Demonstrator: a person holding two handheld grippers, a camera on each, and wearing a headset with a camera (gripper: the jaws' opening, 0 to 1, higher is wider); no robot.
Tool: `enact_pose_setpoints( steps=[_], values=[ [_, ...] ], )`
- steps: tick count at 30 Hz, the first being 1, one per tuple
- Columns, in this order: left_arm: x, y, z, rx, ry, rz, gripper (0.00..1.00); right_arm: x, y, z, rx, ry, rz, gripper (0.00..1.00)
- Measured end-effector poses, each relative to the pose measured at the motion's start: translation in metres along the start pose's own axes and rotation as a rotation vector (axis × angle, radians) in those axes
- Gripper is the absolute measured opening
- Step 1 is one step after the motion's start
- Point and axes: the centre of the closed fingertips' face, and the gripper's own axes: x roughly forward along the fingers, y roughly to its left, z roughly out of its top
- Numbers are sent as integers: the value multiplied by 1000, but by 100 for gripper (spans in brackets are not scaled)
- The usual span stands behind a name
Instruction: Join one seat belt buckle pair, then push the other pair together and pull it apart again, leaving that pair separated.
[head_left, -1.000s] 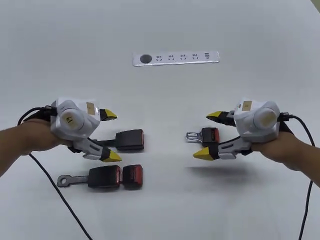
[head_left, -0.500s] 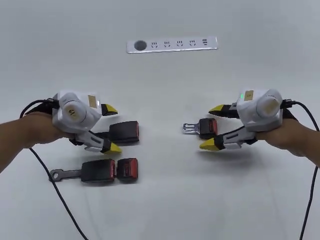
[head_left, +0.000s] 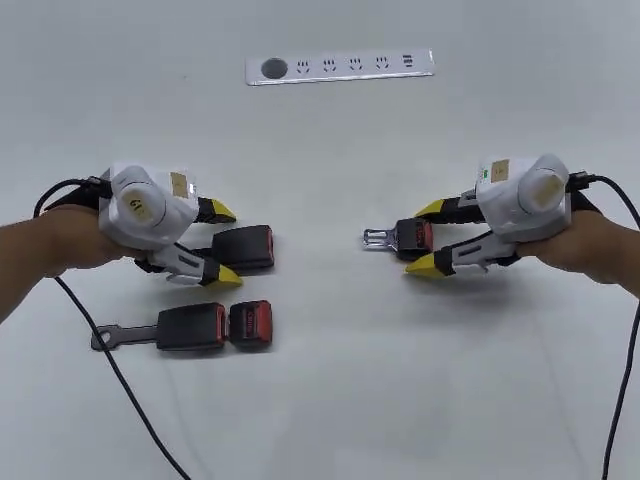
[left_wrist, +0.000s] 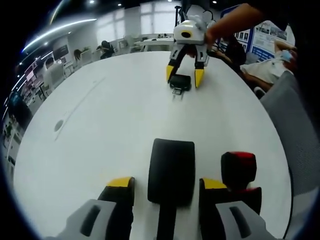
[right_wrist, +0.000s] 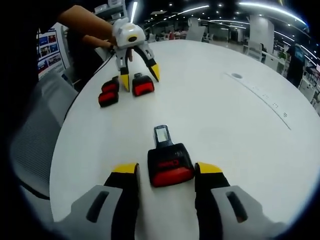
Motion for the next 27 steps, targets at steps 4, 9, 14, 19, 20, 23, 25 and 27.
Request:
enact_pose_setpoints(
  steps=[4, 9, 14, 19, 20, 23, 25, 27],
  values=[
    [0, 2, -2, 4, 6, -3, 50, -3, -1, -1, -39, 20, 3, 34],
    [1, 0, 1, 33, 15, -25, 37, -7, -1, -4, -65, 45, 32, 34],
    [1, 1, -1, 47, 21, -39, 34, -6, -2, -5, -84, 69, 54, 33],
    [1, 0, -1, 74, 29, -57, 34, -6, -1, -5, -89, 80, 59, 33],
    [1, 0, -1, 77, 30, -61, 34, -4, -3, -5, -88, 81, 59, 33],
    [2, 1, -3, 87, 32, -74, 34, -4, -2, -5, -86, 82, 63, 33],
    [2, 0, -3, 106, 41, -84, 34, -1, -2, -4, -92, 87, 65, 33],
    [2, 0, -3, 113, 48, -89, 34, 2, -2, -2, -95, 87, 66, 33]
  ],
)
